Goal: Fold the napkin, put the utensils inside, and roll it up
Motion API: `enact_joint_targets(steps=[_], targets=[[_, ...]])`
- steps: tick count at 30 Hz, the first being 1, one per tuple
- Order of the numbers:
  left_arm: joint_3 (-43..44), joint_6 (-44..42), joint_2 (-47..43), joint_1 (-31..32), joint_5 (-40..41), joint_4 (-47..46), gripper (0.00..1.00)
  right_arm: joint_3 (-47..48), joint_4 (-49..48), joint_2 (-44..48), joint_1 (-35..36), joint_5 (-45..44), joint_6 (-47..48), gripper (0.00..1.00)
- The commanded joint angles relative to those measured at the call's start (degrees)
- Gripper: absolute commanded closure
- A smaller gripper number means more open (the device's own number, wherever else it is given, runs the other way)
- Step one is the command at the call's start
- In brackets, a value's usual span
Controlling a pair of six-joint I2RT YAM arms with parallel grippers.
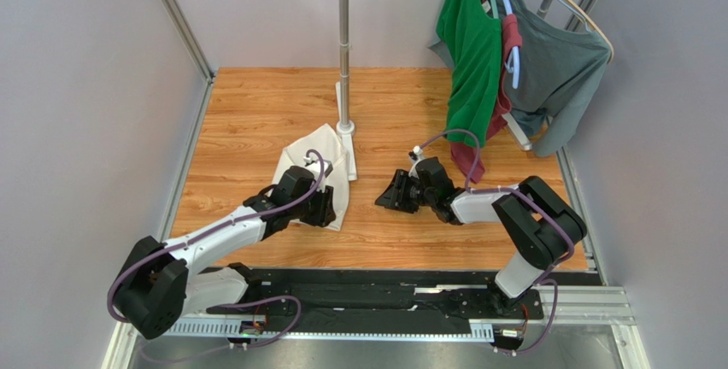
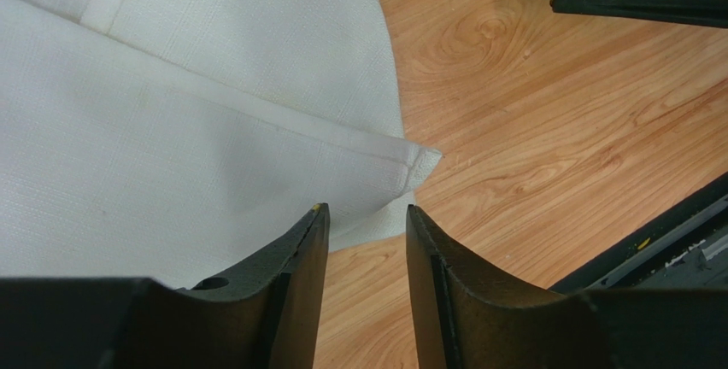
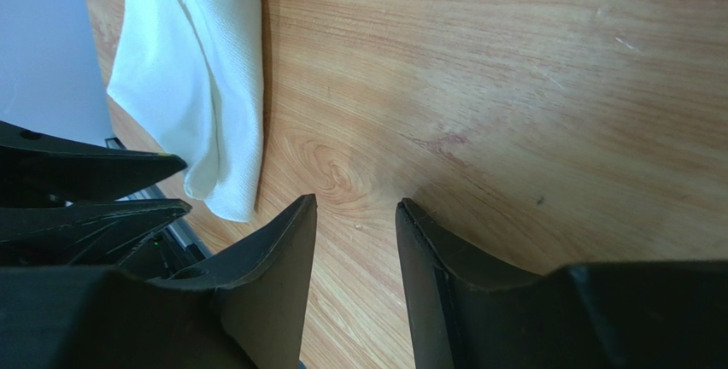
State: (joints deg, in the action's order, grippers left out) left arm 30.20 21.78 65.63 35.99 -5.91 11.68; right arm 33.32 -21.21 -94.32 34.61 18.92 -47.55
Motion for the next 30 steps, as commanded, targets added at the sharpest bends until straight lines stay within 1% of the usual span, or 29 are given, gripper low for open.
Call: enact_joint_targets(steps=[1,3,4,6,7,8,10,11,14,15,16,20,23,27,30], targets=[[2.9,0.8,-6.3,0.3,0.7,3.2,0.48,2.4,7.7,3.8,1.4,-3.1,4.3,0.54],[2.6,1.9,-10.2,0.3,0.5,2.7,0.39,3.8,9.8,4.9,2.9,-3.6,5.5,0.54],[2.6,2.2,-11.5,0.3,0.8,2.7,0.36,5.2,10.2,5.1,3.4,-3.8,5.7,0.54],[2.9,3.3,-14.5,0.3,3.2,3.0,0.33,6.6,10.8,5.5,5.3,-4.2,5.9,0.54],[2.9,3.7,-15.2,0.3,4.6,3.7,0.29,7.3,10.8,5.6,5.8,-4.4,5.7,0.54],[3.3,4.9,-15.6,0.2,8.7,4.3,0.27,8.9,10.8,5.2,6.3,-4.9,5.7,0.53],[4.2,6.6,-15.0,0.1,13.7,7.7,0.23,10.2,9.7,3.7,7.7,-4.7,4.9,0.54],[5.7,8.0,-14.1,0.0,18.7,9.2,0.23,11.4,8.5,3.1,8.1,-4.2,4.3,0.54],[9.3,11.3,-9.9,-3.3,23.5,14.3,0.23,12.8,5.2,0.1,9.2,-2.6,2.3,0.55],[9.9,12.0,-8.8,-4.5,23.3,14.9,0.23,14.1,4.7,-0.9,9.7,-2.2,1.8,0.55],[10.1,12.9,-8.7,-7.3,22.9,14.9,0.23,14.8,4.4,-1.6,9.9,-2.0,1.1,0.55],[9.1,14.3,-9.8,-12.3,16.8,12.0,0.23,18.1,5.6,-5.7,12.0,-2.1,0.6,0.55],[8.2,15.2,-10.3,-13.8,15.1,11.6,0.23,19.1,6.6,-6.7,13.3,-2.8,0.4,0.55],[6.7,15.6,-10.7,-14.1,14.4,10.9,0.23,19.6,7.4,-8.2,15.0,-3.1,0.1,0.56],[5.8,16.0,-10.7,-14.2,14.2,10.6,0.23,20.1,8.9,-8.9,16.3,-3.9,0.6,0.59]])
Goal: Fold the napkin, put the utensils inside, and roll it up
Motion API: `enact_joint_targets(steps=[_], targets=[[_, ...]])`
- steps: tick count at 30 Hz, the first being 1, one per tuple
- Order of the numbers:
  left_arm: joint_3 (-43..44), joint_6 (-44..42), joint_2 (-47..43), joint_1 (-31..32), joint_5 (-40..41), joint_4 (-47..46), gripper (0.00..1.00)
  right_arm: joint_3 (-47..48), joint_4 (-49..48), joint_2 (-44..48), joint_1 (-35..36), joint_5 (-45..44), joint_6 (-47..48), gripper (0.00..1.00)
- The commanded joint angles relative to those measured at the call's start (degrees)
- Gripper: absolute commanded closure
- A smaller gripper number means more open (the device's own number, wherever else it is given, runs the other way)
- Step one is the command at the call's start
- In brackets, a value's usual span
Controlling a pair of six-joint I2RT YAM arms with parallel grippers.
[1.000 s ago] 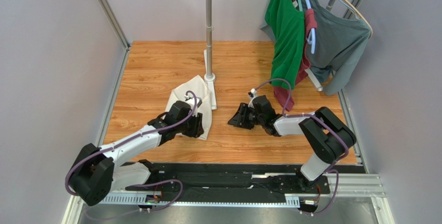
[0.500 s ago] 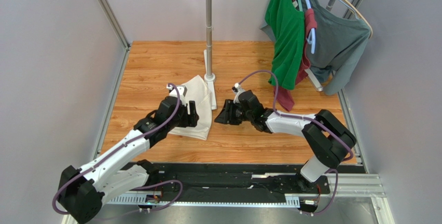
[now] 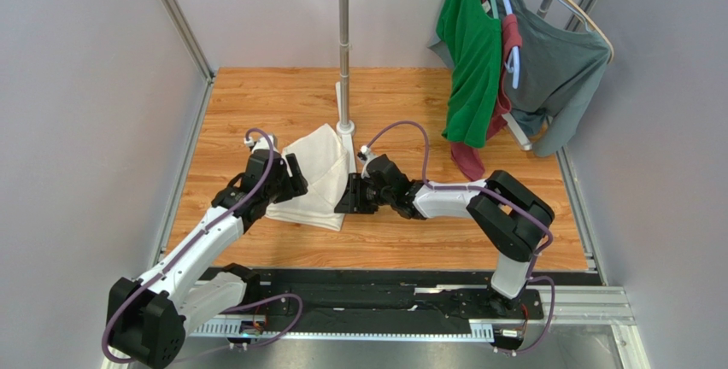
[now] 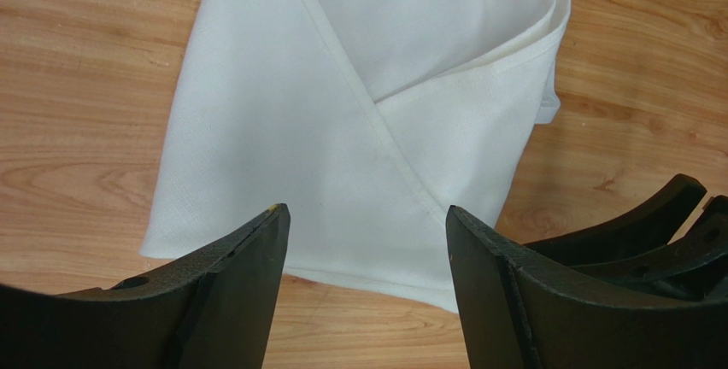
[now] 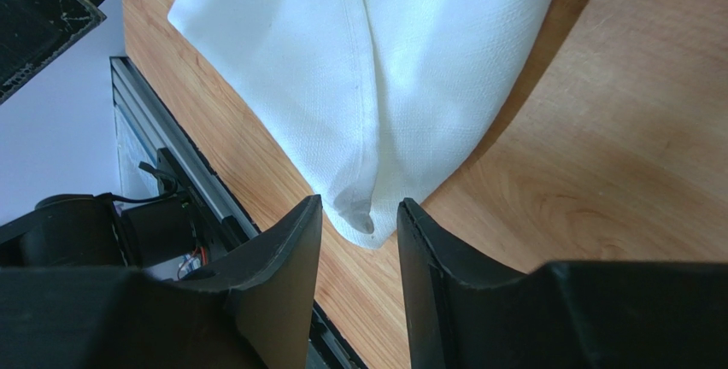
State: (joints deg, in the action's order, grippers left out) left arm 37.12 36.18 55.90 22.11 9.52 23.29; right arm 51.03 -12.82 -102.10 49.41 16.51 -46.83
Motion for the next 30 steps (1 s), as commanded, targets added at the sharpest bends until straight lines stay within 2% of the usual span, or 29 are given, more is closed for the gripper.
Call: enact_joint_targets(steps=[1,5,9,15,23,30], targets=[[-1.3,1.8,-1.0,-0.4,-1.3,-1.1,0.23,2.4,0.8,-1.3,1.7,-1.7,-0.1,0.59],[-2.1,2.2,-1.1,-0.6,-1.9,-1.7,0.24,2.7,2.4,-2.2,2.4,-2.7,0.6,0.64],[-2.1,2.3,-1.4,-0.8,-1.7,-1.6,0.24,2.6,2.8,-2.6,3.1,-3.0,0.8,0.74],[-2.8,2.9,-2.3,-1.6,-1.5,-1.5,0.24,2.5,4.0,-1.8,4.4,-4.0,1.4,0.80],[-4.9,4.9,-1.0,-2.8,-0.7,-1.5,0.24,3.1,5.5,-1.8,5.7,-4.6,1.9,0.82],[-6.5,6.5,0.3,-6.5,-0.7,-2.1,0.23,2.1,6.2,-0.9,6.4,-4.9,2.1,0.81]])
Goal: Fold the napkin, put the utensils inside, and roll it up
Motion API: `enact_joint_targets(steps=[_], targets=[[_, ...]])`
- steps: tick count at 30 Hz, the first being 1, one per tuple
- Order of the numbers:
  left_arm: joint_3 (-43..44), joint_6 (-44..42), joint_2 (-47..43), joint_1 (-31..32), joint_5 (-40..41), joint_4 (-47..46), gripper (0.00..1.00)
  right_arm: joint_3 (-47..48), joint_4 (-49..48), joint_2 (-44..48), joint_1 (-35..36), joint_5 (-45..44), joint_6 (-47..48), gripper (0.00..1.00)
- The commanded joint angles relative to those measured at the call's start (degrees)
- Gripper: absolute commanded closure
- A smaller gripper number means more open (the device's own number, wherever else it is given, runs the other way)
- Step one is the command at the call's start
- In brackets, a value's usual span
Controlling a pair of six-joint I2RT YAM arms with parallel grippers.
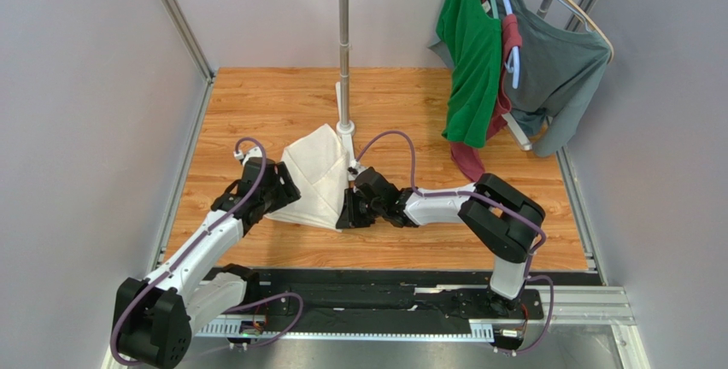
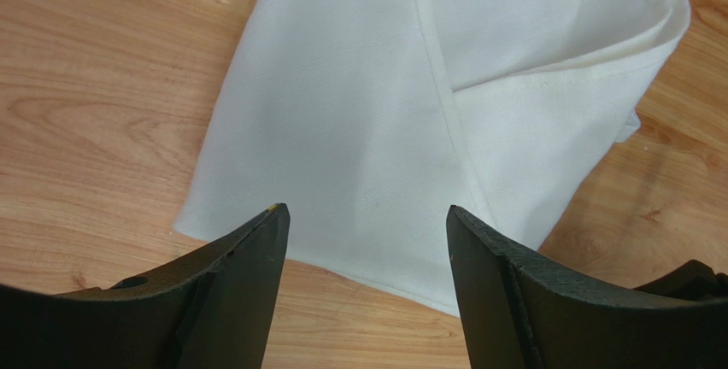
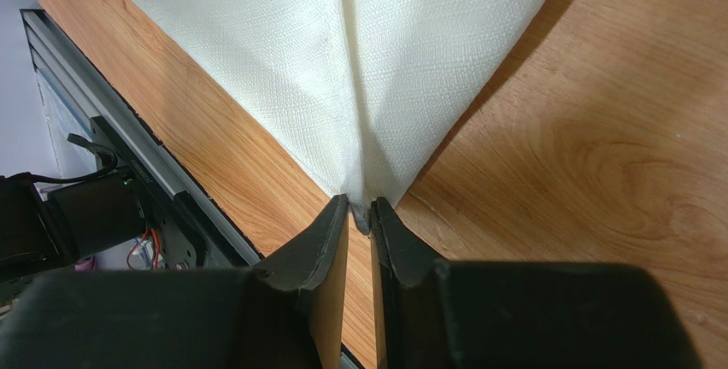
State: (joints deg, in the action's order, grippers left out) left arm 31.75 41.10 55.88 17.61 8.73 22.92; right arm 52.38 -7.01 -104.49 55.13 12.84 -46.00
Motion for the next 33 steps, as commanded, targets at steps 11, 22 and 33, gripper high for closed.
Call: enact_joint_targets(steps=[11,22,33], targets=[[-2.9,2.2,0.3,-6.6,-3.5,-3.8,0.23,-1.4,4.6,13.4,0.7,-2.3,15.3,0.50],[1.5,0.3,-2.8,-15.8,-6.5,-3.0,0.23,4.0,6.3,14.9,4.7,-7.9,44.8,0.49],[0.9,-1.1,-4.1,-26.7,-10.8,-4.1,0.22,13.9,1.4,0.6,13.4,-14.7,58.7,0.50]])
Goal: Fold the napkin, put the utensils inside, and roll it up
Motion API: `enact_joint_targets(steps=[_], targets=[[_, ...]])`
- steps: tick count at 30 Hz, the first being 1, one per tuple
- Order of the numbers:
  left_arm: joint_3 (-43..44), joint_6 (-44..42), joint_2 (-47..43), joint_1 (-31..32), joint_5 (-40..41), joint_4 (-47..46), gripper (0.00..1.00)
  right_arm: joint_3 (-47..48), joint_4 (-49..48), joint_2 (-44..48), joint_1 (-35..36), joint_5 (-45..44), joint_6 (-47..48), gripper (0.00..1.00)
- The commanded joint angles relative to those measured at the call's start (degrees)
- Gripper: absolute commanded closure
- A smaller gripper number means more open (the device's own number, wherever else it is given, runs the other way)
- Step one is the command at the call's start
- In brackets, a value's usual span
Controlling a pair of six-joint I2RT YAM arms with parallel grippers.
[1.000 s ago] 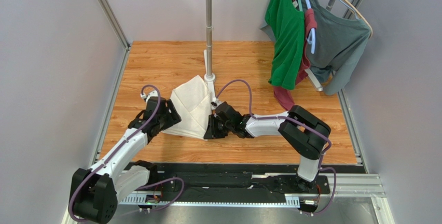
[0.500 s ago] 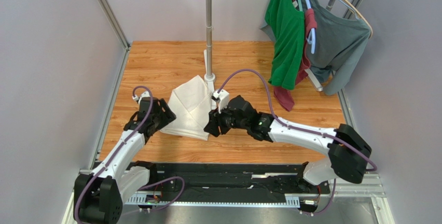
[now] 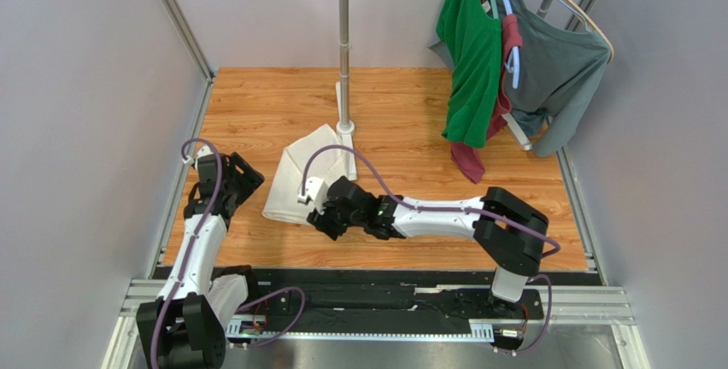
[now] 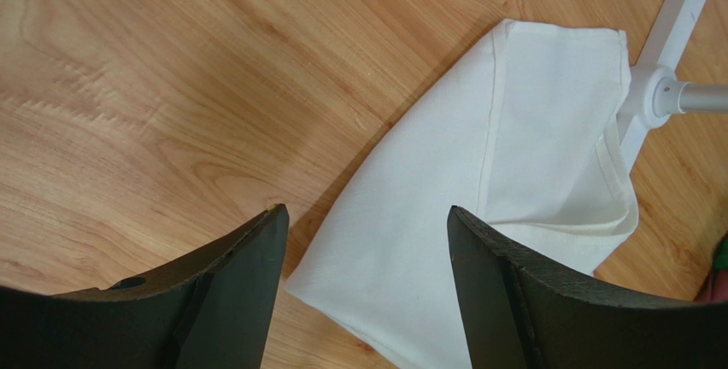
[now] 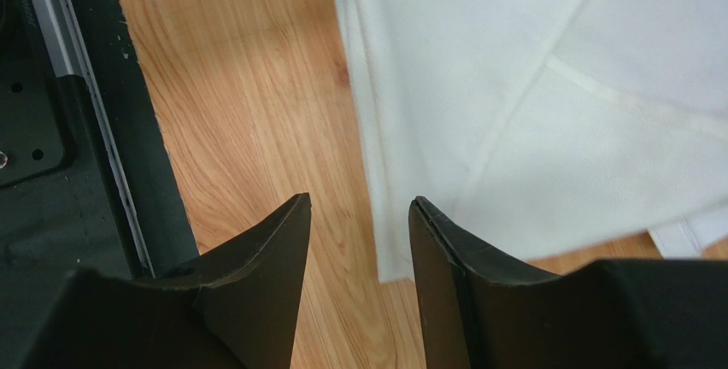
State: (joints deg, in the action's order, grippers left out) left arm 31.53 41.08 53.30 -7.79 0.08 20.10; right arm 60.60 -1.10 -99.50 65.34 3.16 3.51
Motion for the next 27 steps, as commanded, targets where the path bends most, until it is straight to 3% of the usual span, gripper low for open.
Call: enact_joint_targets(steps=[1,16,27], targets=[[1.2,-1.2,-1.5,-1.4,-2.4,-1.4,0.22,7.3,-4.2,-5.6,3.6,-6.1,11.3,0.50],[0.4,-0.9,-1.2,-1.9,-4.2,-1.8,0.22,10.6,-11.3,-16.2,7.0,-15.6,22.7,0.49],[0.2,-0.8,-1.0,-2.5,-4.9,-2.0,0.22,11.3,-10.4,-19.1,7.0,-14.2,23.4,0.48]])
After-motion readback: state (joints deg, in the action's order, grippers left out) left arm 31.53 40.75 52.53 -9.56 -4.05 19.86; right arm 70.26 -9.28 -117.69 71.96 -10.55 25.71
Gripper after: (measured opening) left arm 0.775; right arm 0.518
